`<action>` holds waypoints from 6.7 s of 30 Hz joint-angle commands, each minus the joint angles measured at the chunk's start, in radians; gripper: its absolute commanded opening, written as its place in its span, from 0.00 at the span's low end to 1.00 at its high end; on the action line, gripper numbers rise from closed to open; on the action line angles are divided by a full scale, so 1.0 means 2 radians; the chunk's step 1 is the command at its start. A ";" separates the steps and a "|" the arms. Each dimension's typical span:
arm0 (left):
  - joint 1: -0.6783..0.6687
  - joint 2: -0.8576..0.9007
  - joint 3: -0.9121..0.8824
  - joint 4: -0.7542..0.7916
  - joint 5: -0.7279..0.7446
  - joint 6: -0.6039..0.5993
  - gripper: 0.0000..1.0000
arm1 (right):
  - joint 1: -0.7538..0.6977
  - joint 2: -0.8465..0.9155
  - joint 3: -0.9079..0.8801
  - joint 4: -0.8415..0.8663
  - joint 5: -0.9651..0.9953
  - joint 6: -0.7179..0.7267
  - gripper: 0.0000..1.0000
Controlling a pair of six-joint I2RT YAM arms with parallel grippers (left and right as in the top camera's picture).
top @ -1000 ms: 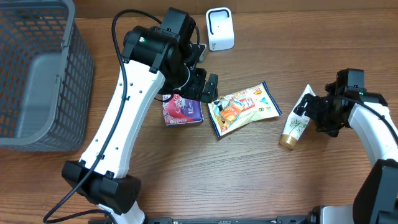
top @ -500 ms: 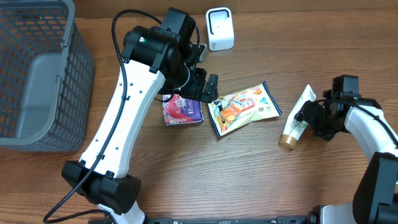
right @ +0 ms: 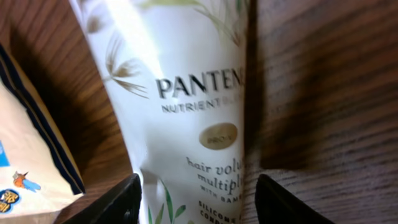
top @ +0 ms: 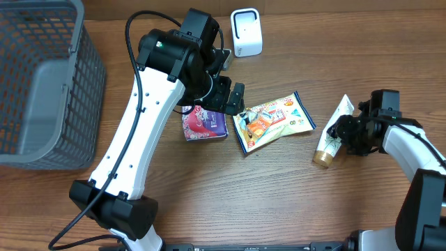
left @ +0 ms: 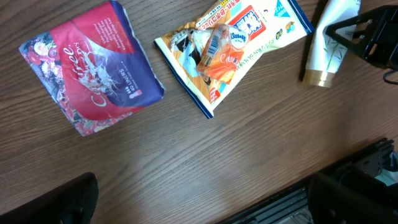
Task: Scan the item barcode
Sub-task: 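Close the right gripper around the Pantene tube, then lift the Pantene tube upright with the right gripper, then carry the Pantene tube to the white scanner and hold it there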
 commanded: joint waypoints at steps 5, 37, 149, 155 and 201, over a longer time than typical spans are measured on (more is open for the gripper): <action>0.000 0.001 -0.002 0.000 -0.003 0.011 1.00 | 0.000 0.002 -0.003 0.013 -0.048 0.000 0.44; 0.000 0.001 -0.002 0.000 -0.003 0.011 1.00 | 0.099 0.002 -0.003 0.044 0.050 0.000 0.62; 0.000 0.001 -0.002 0.000 -0.003 0.011 1.00 | 0.270 0.210 0.279 0.453 0.157 0.060 0.04; 0.000 0.001 -0.002 0.000 -0.003 0.011 1.00 | 0.279 0.239 0.280 0.461 0.156 0.060 0.04; 0.000 0.001 -0.002 0.000 -0.003 0.011 1.00 | 0.286 0.303 0.424 0.464 0.188 -0.005 0.04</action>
